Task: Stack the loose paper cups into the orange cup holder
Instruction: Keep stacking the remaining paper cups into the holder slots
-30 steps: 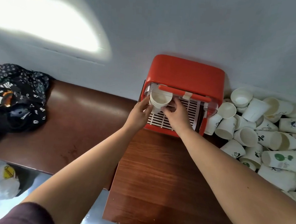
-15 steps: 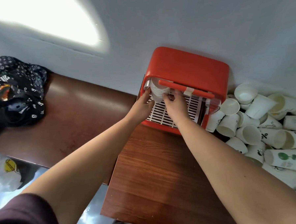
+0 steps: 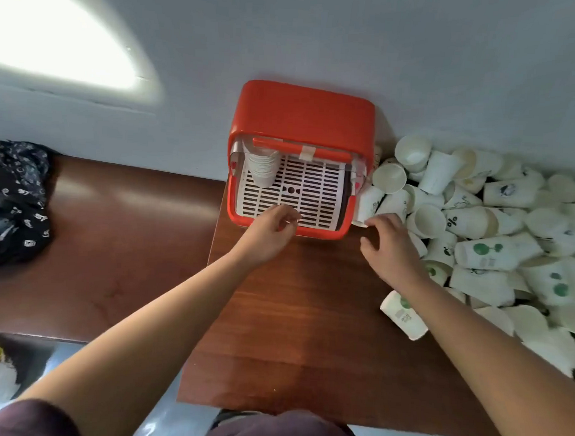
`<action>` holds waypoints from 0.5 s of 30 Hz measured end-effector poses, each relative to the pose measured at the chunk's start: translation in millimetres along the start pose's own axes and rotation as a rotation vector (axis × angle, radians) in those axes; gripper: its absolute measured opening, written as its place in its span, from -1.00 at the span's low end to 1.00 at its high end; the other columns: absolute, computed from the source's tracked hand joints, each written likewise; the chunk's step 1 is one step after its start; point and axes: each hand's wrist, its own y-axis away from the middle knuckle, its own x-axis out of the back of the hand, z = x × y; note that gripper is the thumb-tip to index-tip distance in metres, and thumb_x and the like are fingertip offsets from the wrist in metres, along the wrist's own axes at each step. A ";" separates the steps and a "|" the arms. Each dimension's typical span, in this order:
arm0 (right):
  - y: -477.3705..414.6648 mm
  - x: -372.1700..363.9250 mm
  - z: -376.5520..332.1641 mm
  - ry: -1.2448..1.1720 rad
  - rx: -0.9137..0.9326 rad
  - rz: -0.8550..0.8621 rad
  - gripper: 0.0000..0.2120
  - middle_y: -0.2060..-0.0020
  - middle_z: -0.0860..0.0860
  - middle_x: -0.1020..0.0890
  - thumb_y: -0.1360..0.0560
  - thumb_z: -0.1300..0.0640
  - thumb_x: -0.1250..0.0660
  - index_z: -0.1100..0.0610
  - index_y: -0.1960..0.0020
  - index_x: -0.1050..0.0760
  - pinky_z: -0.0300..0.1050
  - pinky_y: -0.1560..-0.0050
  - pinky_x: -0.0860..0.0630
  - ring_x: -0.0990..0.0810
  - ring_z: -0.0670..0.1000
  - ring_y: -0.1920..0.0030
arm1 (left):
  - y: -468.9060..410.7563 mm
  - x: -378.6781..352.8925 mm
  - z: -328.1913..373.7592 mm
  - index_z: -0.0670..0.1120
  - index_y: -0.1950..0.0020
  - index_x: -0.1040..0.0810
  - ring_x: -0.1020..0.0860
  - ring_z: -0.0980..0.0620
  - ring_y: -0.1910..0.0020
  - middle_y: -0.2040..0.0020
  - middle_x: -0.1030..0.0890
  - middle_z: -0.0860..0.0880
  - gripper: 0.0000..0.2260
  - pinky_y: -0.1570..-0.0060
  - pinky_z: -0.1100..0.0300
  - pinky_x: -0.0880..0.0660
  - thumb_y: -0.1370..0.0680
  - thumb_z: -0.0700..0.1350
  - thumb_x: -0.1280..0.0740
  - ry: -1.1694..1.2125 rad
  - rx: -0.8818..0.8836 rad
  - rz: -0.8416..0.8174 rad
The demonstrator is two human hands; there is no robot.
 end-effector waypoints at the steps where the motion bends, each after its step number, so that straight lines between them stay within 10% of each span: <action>1: 8.4 4.1 15.3 0.025 -0.026 0.037 -0.68 -0.18 0.11 -0.45 -0.51 0.20 -0.37 0.24 -0.24 -0.50 -0.16 -0.20 -0.37 -0.49 0.09 -0.18 | -0.8 -11.2 7.2 -0.08 -0.16 -0.59 -0.54 0.10 -0.07 -0.11 -0.60 0.02 -0.84 -0.09 0.29 -0.46 -0.61 -0.14 -0.29 -0.017 -0.022 -0.034; 9: 40.3 15.4 81.6 0.028 -0.228 -0.020 -0.55 -0.27 0.20 -0.40 -0.51 0.16 -0.34 0.25 -0.37 -0.39 0.14 -0.21 -0.44 -0.44 0.22 -0.24 | -25.2 -113.4 74.1 -0.05 -0.19 -0.58 -0.55 0.10 -0.01 -0.09 -0.62 0.03 -0.81 0.22 0.53 -0.38 -0.60 -0.11 -0.31 0.023 0.052 -0.230; 15: 44.1 1.6 99.8 -0.188 -0.377 -0.130 -0.57 -0.28 0.17 -0.46 -0.59 0.14 -0.23 0.21 -0.43 -0.32 0.01 -0.17 -0.41 -0.45 0.16 -0.27 | -47.3 -172.9 71.4 -0.07 -0.52 -0.34 -0.42 -0.06 -0.41 -0.47 -0.42 -0.10 -0.55 -0.29 0.18 -0.33 -0.62 -0.14 -0.22 -0.099 0.251 -0.298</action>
